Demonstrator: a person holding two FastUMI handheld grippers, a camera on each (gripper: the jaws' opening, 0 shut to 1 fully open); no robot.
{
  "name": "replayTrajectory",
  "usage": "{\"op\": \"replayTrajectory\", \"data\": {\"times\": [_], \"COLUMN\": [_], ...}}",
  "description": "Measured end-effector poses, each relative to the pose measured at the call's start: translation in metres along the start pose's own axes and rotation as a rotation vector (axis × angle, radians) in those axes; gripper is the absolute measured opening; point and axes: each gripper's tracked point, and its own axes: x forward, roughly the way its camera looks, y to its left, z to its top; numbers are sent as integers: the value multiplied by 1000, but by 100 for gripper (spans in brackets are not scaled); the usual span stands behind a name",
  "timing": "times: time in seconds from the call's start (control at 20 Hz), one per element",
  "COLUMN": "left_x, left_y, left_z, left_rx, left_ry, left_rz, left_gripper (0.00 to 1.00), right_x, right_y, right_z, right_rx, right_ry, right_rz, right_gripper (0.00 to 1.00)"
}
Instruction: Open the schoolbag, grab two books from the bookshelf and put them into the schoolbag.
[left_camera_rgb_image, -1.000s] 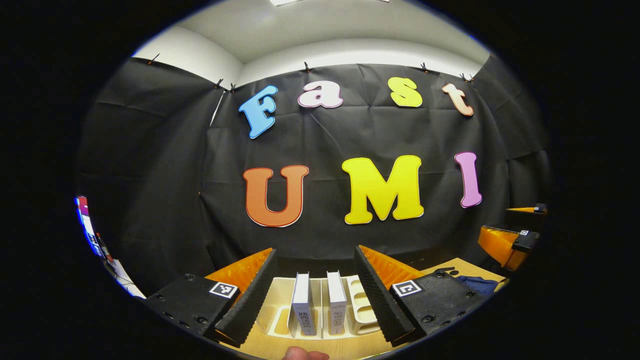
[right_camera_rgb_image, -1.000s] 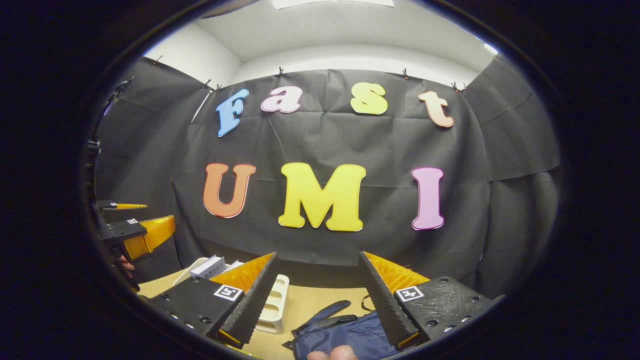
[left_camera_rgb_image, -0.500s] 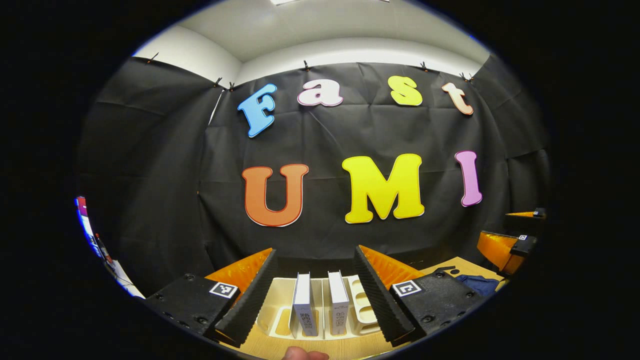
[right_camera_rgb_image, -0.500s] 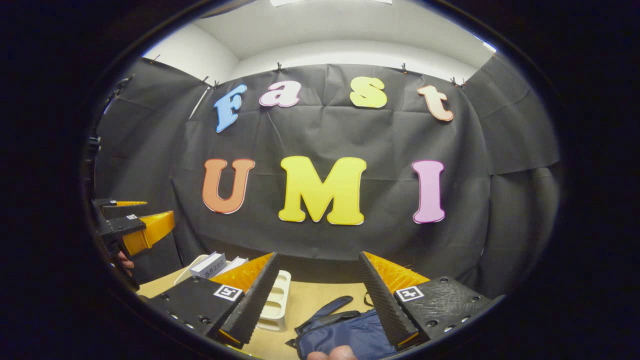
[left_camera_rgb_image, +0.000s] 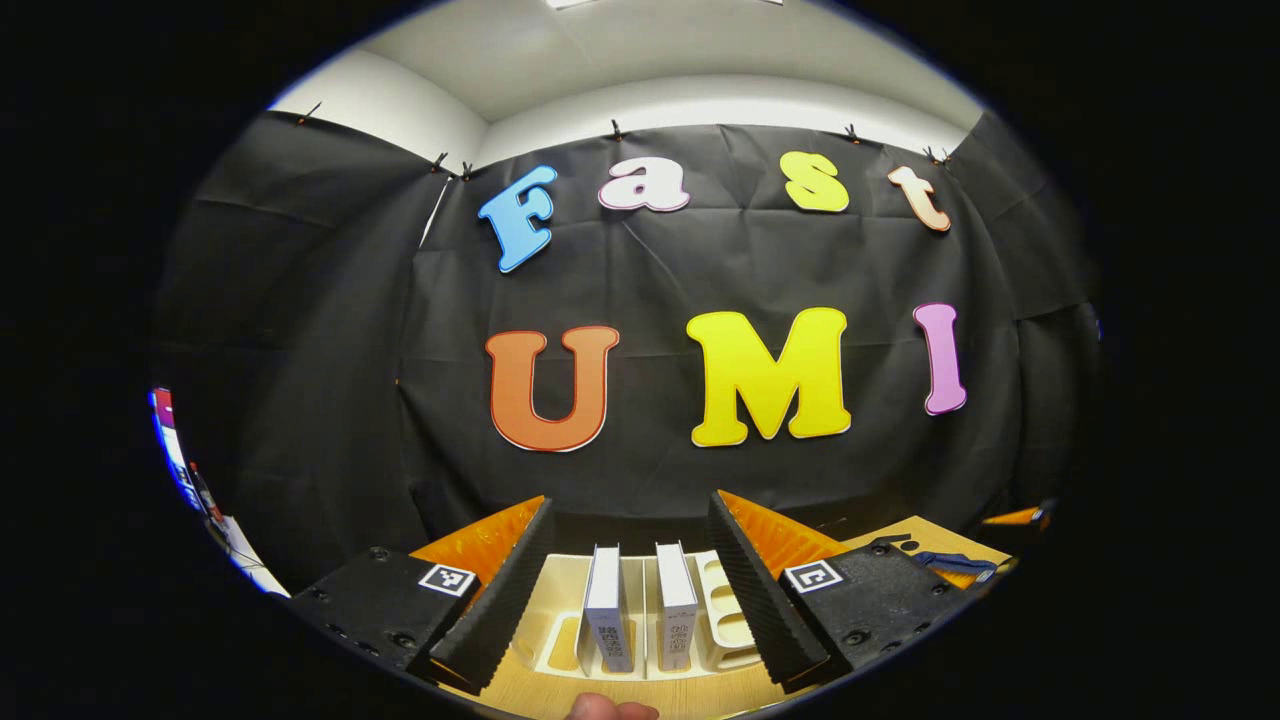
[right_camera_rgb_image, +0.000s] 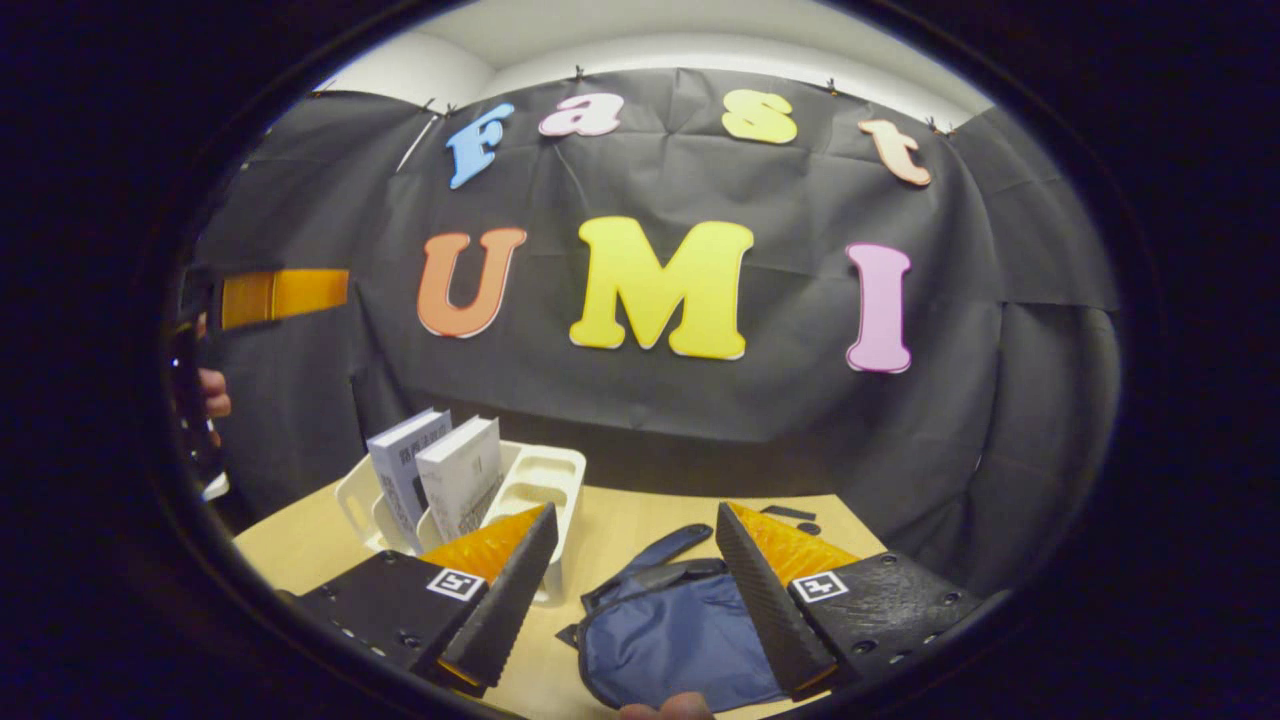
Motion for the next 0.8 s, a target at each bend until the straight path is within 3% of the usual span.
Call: {"op": "replayTrajectory", "data": {"times": [0.8], "left_x": [-27], "left_y": [11], "left_z": [-9], "left_rx": [22], "left_ry": [49], "left_rz": [34], "left_gripper": [96], "right_x": [43], "right_y": [30], "right_z": [-216], "right_rx": [-82], "right_ry": [415], "right_rz": [47], "right_gripper": [96]}}
